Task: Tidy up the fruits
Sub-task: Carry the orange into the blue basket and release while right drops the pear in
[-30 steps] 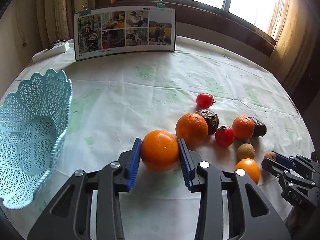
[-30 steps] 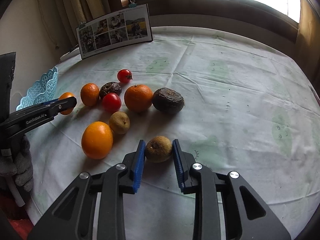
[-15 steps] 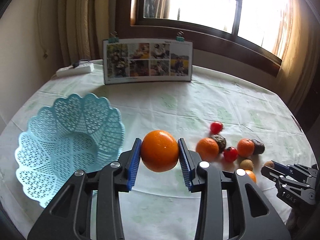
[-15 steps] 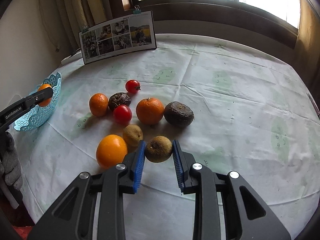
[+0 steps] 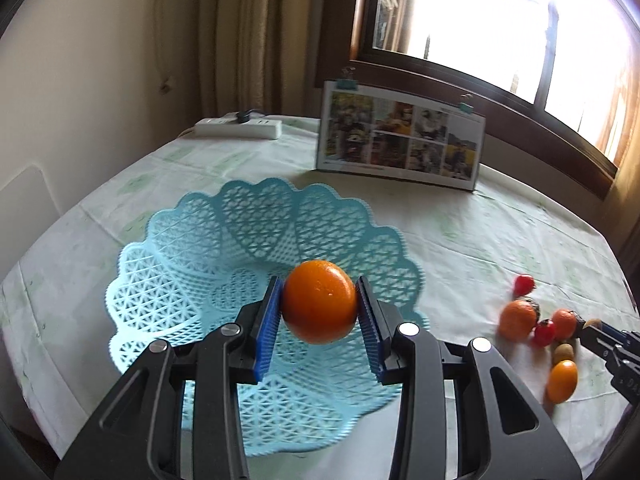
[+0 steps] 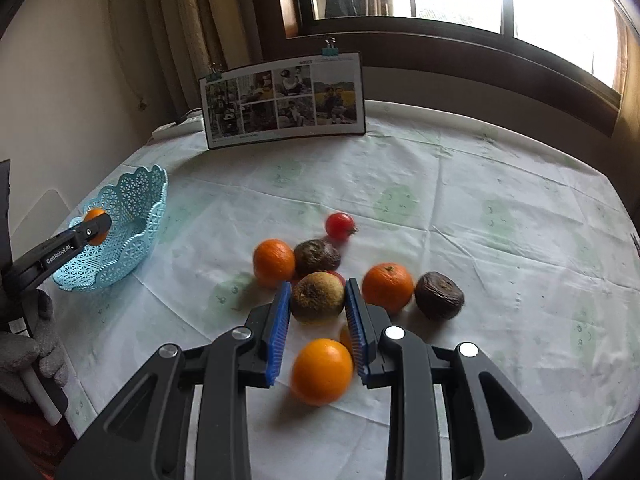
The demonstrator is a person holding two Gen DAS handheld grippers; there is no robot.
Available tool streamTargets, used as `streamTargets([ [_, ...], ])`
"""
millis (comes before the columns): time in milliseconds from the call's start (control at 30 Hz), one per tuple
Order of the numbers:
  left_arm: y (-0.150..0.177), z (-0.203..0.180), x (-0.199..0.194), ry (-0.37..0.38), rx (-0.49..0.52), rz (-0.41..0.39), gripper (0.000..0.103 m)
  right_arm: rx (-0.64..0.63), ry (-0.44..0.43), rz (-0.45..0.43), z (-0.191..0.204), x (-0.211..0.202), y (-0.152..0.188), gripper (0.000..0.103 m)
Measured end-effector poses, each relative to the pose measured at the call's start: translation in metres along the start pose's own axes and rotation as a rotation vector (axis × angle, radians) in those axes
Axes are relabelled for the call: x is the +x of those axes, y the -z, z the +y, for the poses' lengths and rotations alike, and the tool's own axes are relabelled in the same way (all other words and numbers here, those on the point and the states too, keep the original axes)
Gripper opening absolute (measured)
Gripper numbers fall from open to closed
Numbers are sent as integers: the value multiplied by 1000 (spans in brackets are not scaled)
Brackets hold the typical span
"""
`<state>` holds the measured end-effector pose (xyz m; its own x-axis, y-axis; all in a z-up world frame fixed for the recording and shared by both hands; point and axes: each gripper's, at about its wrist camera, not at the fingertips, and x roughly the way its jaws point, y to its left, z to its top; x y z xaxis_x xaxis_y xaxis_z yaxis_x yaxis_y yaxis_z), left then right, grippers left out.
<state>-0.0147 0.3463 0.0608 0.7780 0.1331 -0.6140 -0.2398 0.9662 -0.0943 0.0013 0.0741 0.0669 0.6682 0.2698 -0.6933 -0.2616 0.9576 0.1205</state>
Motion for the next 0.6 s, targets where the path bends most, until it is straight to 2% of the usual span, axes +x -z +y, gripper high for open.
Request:
streamTargets([
  [67, 0, 12, 1, -9, -22, 3, 41, -14, -29, -5, 13, 2, -6, 28],
  [133, -1, 23, -3, -23, -41, -14, 63, -31, -62, -9, 28, 5, -13, 28],
  [200, -2, 33, -8, -40, -50, -47, 74, -53, -94, -17, 47, 7, -19, 28],
  [400, -3, 59, -23, -90, -76, -91, 79, -117, -193, -22, 95, 18, -35, 28],
  [600, 2, 78, -29, -135, -91, -92, 81, -139, -272, 6, 130, 33, -44, 28],
])
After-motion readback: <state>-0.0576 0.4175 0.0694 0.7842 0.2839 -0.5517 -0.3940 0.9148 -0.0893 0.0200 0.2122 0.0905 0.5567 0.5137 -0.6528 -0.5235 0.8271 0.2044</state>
